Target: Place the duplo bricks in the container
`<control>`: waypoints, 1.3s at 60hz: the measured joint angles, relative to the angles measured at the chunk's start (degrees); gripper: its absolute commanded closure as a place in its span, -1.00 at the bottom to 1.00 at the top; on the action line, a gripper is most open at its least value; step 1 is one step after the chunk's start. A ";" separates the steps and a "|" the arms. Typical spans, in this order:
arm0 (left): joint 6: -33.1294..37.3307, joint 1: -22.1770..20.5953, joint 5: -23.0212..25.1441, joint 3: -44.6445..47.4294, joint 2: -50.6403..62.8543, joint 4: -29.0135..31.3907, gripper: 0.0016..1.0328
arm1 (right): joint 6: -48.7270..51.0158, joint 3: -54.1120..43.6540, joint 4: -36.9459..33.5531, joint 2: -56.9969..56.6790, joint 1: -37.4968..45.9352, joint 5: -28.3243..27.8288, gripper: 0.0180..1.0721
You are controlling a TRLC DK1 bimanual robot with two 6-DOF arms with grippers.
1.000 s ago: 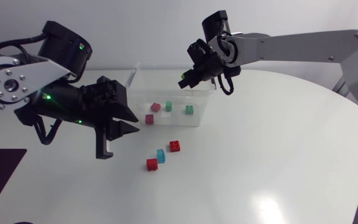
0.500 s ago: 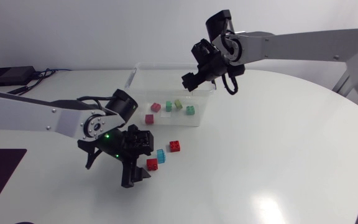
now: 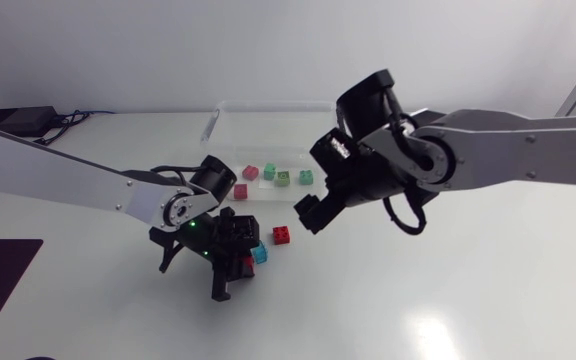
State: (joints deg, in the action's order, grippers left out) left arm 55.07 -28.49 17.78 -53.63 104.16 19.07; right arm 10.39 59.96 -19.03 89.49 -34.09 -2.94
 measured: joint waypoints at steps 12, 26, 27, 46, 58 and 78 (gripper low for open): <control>0.00 3.41 -0.11 -0.22 -12.39 8.15 0.49 | -3.02 1.81 -0.46 7.76 -1.90 0.20 -0.91; 0.00 7.28 -0.07 -10.47 -23.19 13.55 0.48 | -6.25 10.08 -2.69 18.91 -2.62 0.50 -0.90; -0.02 7.65 -0.04 -11.39 -23.19 13.35 0.48 | -6.40 10.78 -2.93 19.50 -2.64 0.72 -0.90; -8.74 11.96 -0.02 -22.91 -14.29 -5.73 0.48 | -9.16 21.18 -5.44 29.55 -3.76 3.23 -0.79; -14.12 12.11 -0.15 -31.26 -1.84 -12.09 0.46 | -10.32 22.34 -8.55 30.97 -3.85 3.41 -0.79; -16.35 11.93 -3.56 -43.01 12.57 -11.43 -0.81 | -12.37 25.99 -14.49 32.17 -4.13 3.15 -0.59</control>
State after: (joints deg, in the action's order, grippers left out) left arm 38.72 -16.56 14.22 -96.64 116.73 7.64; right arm -1.98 85.95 -33.52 121.67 -38.22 0.21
